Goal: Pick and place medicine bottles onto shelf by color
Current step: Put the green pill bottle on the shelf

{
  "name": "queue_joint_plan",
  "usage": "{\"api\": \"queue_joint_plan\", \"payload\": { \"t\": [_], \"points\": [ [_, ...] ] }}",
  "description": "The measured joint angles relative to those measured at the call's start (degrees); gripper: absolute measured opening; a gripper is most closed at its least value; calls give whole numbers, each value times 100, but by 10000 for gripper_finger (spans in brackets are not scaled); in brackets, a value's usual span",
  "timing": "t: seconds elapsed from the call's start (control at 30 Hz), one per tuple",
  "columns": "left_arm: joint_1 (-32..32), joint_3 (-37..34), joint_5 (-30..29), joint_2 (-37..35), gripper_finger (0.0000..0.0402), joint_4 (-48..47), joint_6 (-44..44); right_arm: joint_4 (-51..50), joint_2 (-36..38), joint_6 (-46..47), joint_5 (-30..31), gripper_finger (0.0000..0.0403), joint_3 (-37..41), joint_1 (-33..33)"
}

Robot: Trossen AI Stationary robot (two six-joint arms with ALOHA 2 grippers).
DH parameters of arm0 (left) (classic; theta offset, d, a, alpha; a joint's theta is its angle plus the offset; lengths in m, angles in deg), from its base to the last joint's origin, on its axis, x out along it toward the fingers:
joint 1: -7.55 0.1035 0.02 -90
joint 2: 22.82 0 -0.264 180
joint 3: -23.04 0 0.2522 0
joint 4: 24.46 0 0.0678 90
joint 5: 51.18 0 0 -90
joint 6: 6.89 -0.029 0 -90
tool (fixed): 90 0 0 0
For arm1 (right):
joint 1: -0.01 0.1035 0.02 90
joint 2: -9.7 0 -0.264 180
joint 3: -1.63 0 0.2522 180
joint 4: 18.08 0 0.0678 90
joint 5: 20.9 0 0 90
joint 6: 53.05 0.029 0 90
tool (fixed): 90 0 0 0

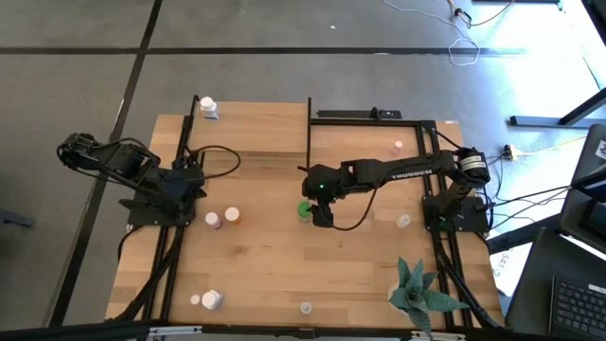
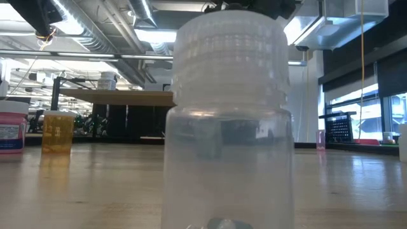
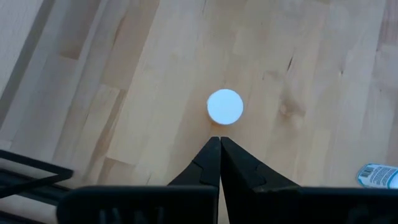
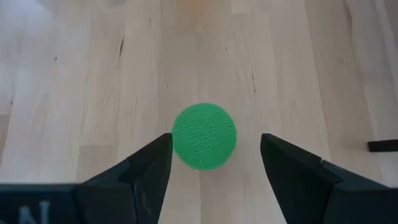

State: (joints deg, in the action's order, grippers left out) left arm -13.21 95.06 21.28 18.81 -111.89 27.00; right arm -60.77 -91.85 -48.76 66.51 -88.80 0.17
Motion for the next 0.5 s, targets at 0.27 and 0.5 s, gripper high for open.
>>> {"api": "queue_joint_plan", "payload": {
  "t": [0.27, 0.5],
  "points": [
    [0, 0, 1, -1, 0, 0, 2, 0, 0, 7, -91, 246, 0, 0],
    [0, 0, 2, -1, 0, 0, 1, 13, 0, 0, -439, 246, 0, 3]
  ]
}}
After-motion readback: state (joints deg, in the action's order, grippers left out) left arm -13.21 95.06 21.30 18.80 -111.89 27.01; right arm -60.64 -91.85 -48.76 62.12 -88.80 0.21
